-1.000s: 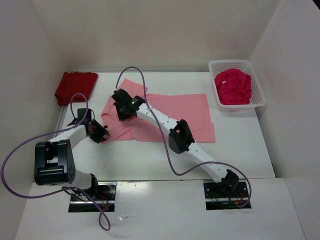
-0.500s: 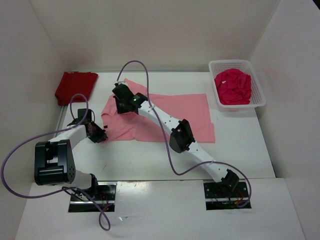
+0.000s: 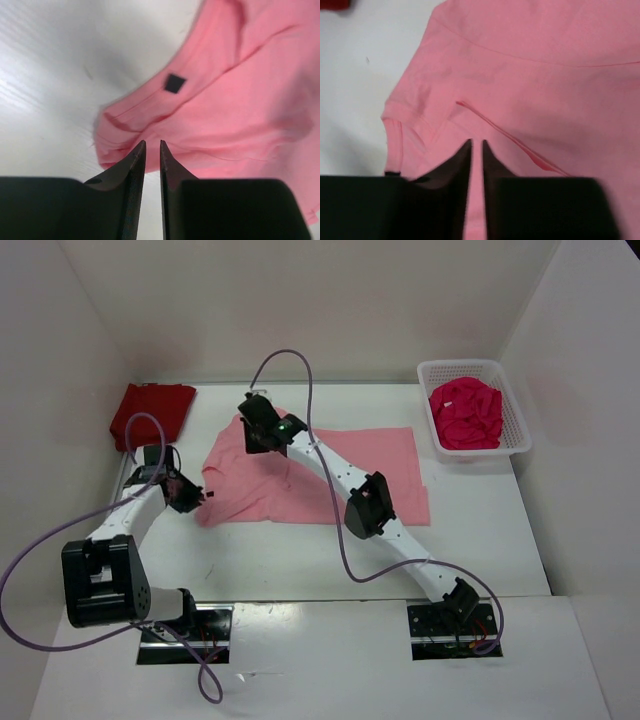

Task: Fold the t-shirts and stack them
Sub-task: Fold the flattened tshirt in 1/3 of the way

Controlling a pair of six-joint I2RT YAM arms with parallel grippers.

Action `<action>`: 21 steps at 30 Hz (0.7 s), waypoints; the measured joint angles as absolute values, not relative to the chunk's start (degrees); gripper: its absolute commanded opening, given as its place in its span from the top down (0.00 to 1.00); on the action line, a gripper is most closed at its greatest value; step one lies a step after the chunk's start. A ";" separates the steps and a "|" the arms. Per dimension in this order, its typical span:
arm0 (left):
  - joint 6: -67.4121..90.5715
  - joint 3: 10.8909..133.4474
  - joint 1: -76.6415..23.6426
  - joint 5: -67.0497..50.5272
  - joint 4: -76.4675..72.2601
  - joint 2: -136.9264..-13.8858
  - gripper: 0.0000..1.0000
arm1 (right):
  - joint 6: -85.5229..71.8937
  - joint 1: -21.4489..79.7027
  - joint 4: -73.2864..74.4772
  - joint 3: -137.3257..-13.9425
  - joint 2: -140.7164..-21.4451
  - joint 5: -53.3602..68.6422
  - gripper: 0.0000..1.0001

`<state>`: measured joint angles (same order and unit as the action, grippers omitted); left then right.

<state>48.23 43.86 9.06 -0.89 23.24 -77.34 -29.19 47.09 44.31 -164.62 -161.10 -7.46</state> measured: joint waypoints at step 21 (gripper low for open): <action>49.89 49.80 -10.52 -4.54 14.72 -89.27 0.72 | -34.57 30.22 37.30 -79.79 -89.47 -3.92 0.94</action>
